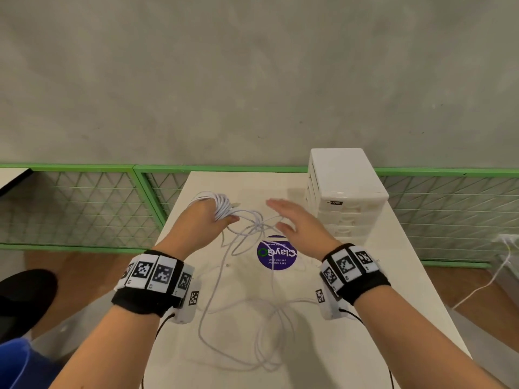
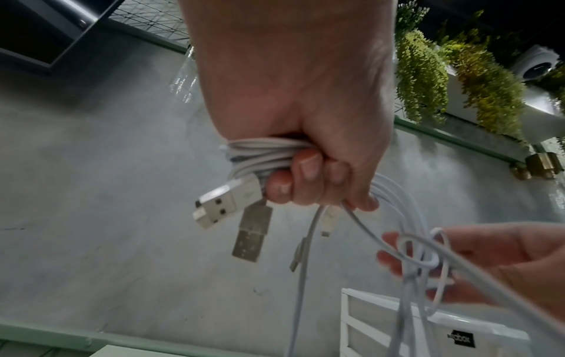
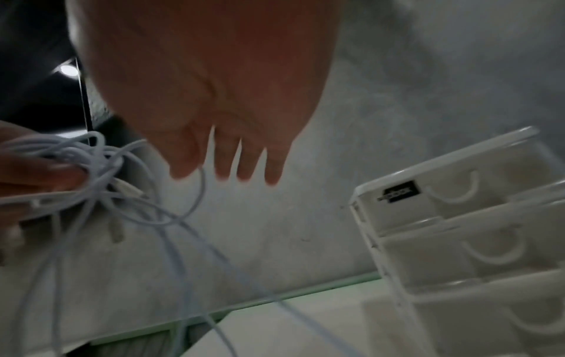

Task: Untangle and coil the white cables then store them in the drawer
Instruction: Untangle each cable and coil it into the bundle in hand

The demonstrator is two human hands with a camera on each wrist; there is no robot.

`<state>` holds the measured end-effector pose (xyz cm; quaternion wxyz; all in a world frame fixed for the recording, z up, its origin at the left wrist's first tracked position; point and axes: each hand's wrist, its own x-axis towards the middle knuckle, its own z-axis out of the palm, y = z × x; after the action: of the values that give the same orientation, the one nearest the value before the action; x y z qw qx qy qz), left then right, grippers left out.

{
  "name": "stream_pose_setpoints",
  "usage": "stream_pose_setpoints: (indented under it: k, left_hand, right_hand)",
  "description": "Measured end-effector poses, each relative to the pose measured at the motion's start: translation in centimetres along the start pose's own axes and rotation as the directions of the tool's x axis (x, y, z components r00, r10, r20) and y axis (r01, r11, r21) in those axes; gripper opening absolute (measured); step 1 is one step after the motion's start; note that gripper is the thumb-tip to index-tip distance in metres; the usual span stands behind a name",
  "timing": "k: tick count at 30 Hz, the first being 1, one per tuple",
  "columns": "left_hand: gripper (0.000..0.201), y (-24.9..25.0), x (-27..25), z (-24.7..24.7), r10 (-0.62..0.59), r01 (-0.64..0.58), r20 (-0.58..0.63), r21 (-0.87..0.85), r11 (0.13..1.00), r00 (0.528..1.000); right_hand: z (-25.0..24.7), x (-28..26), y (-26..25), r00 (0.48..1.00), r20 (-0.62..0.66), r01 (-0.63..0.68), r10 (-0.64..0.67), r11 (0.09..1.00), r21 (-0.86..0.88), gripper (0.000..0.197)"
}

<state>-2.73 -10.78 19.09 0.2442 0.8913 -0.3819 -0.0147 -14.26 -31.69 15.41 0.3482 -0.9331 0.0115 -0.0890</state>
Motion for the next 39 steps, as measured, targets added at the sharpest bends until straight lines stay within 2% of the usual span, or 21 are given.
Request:
stream_pose_setpoints:
  k: [1,5,8,12,14,17,19,21,24,25,27,28,29,31,32,33,35,37,39]
  left_hand:
    - [0.041,0.3,0.0,0.0,0.007,-0.007,0.000,-0.006,1.000,1.000]
    - [0.039,0.6,-0.3,0.2,-0.012,0.012,0.009,-0.037,0.999,1.000]
    - [0.042,0.3,-0.4,0.4,-0.054,0.053,-0.013,-0.030,0.998,0.998]
    - [0.048,-0.5,-0.5,0.5,-0.099,0.098,-0.029,-0.024,0.995,0.995]
    - [0.049,-1.0,-0.2,0.1,-0.131,0.129,-0.066,-0.032,0.991,0.989]
    - [0.048,-1.6,-0.2,-0.8,-0.169,0.169,-0.142,-0.018,0.986,0.975]
    - [0.046,-2.2,-0.3,-1.2,-0.175,0.178,-0.179,-0.001,0.984,0.968]
    - [0.045,-2.7,-0.5,-1.5,-0.199,0.201,-0.198,-0.010,0.980,0.960]
    - [0.046,-2.9,-0.8,-1.5,-0.238,0.237,-0.190,-0.025,0.971,0.953]
    - [0.045,-2.7,-1.0,-1.4,-0.236,0.233,-0.189,-0.036,0.972,0.953]
    - [0.044,-2.2,-1.1,-1.1,-0.203,0.193,-0.183,-0.072,0.979,0.962]
    - [0.045,-1.9,-1.0,-0.9,-0.182,0.169,-0.173,-0.086,0.982,0.968]
    - [0.047,-1.4,-0.8,-0.6,-0.157,0.144,-0.161,-0.092,0.985,0.974]
    - [0.047,-0.4,-0.5,-0.2,-0.126,0.114,-0.127,-0.095,0.989,0.984]
    - [0.046,0.0,-0.3,-0.1,-0.115,0.104,-0.111,-0.102,0.989,0.987]
    - [0.044,0.4,-0.2,0.1,-0.105,0.094,-0.102,-0.109,0.990,0.989]
    - [0.042,1.0,0.0,0.3,-0.096,0.084,-0.092,-0.124,0.989,0.991]
    - [0.044,1.7,0.1,0.5,-0.093,0.080,-0.095,-0.129,0.988,0.991]
    - [0.043,2.0,0.0,0.6,-0.094,0.081,-0.093,-0.126,0.989,0.991]
  right_hand:
    - [0.3,0.3,-0.3,0.999,0.050,-0.019,0.017,0.999,0.049,0.042]
    - [0.9,0.4,-0.7,0.991,0.096,-0.114,0.090,0.952,0.285,0.027]
    - [1.0,0.1,-0.1,0.983,0.068,-0.182,0.169,0.914,0.363,0.014]
    - [0.8,-0.8,0.9,0.982,0.025,-0.184,0.185,0.936,0.301,0.015]
    - [0.3,-1.3,1.4,0.976,0.035,-0.217,0.216,0.929,0.299,0.025]
    - [-0.3,-2.1,3.3,0.957,-0.065,-0.250,0.282,0.919,0.305,0.015]
    - [-0.8,-2.9,5.8,0.883,-0.225,-0.346,0.413,0.894,0.285,0.019]
    - [-1.2,-4.1,8.5,0.759,-0.317,-0.504,0.569,0.822,0.266,0.026]
    - [-1.3,-5.8,12.1,0.609,-0.313,-0.699,0.728,0.680,0.222,0.030]
    - [-1.2,-6.2,12.8,0.578,-0.278,-0.750,0.767,0.634,0.189,0.032]
    - [-0.8,-6.2,13.2,0.549,-0.193,-0.826,0.813,0.563,0.024,0.034]
    - [-0.7,-5.9,13.0,0.561,-0.204,-0.824,0.802,0.565,-0.043,0.033]
    - [-0.5,-5.4,12.5,0.622,-0.243,-0.775,0.744,0.630,-0.052,0.032]
    - [-0.4,-3.8,10.0,0.808,-0.327,-0.515,0.490,0.857,0.014,0.034]
    - [-0.4,-3.0,8.2,0.875,-0.327,-0.361,0.357,0.931,0.051,0.036]
    - [-0.5,-2.2,6.2,0.922,-0.293,-0.239,0.253,0.967,0.083,0.039]
    - [-0.3,-0.7,3.4,0.975,-0.183,-0.105,0.129,0.985,0.136,0.046]
    - [-0.1,0.1,2.0,0.990,-0.097,-0.081,0.099,0.981,0.178,0.049]
    - [0.0,0.5,1.4,0.989,-0.093,-0.095,0.116,0.974,0.205,0.037]
